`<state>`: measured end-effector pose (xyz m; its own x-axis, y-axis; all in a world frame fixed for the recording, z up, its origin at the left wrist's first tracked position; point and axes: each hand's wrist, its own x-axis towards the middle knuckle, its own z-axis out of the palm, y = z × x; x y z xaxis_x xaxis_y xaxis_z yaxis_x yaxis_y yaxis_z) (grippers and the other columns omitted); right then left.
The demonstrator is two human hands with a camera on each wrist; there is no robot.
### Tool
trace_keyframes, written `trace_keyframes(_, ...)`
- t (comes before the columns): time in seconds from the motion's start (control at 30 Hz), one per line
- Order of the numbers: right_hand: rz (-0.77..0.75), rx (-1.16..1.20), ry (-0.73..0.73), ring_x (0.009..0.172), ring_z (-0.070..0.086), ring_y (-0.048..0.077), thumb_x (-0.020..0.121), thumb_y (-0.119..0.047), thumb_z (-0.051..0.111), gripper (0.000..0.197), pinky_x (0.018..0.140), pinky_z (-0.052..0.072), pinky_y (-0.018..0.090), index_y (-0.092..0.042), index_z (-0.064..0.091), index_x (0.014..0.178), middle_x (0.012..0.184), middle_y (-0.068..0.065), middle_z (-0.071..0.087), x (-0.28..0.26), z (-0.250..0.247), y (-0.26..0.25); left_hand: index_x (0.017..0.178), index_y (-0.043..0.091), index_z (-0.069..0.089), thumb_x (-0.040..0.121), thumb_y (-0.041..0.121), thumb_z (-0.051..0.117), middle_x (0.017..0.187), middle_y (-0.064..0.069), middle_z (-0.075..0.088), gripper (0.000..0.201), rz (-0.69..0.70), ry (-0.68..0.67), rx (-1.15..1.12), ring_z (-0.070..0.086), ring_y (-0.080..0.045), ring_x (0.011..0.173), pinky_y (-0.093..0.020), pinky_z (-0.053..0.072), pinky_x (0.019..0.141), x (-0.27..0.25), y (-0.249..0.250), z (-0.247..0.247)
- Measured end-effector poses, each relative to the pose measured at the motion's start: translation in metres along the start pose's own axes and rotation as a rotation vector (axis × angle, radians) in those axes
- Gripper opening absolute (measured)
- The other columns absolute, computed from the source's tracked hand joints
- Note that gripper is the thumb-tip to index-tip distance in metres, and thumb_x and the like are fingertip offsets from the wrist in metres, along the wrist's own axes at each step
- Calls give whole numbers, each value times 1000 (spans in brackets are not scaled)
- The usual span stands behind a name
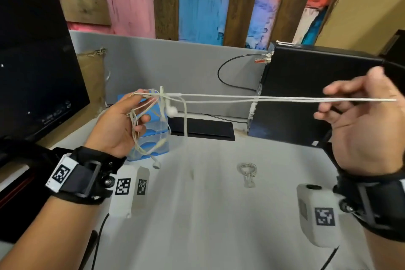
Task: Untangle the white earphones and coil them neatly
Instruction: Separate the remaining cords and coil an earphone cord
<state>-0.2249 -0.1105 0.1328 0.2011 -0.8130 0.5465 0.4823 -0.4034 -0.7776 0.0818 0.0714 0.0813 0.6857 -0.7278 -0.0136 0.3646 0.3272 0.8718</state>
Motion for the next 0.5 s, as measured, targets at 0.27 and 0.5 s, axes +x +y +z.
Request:
trace_keyframes(0.27, 184, -20, -253, 39, 41, 21, 103, -52, 18, 70, 46, 42, 28, -12, 60, 65, 40, 0, 39, -7, 7, -11, 88, 23, 60, 101, 23, 47, 56, 11, 40, 19, -26, -55, 62, 24, -1, 33, -13, 17, 30, 6, -9, -1)
trace_keyframes(0.5, -107, -851, -260, 45, 48, 15, 97, -55, 43, 63, 54, 42, 31, -9, 68, 62, 43, 1, 49, -12, -2, 9, 85, 25, 60, 101, 27, 49, 49, 10, 28, 19, 21, 41, 56, 19, -3, 32, -15, 14, 31, 13, -5, -9)
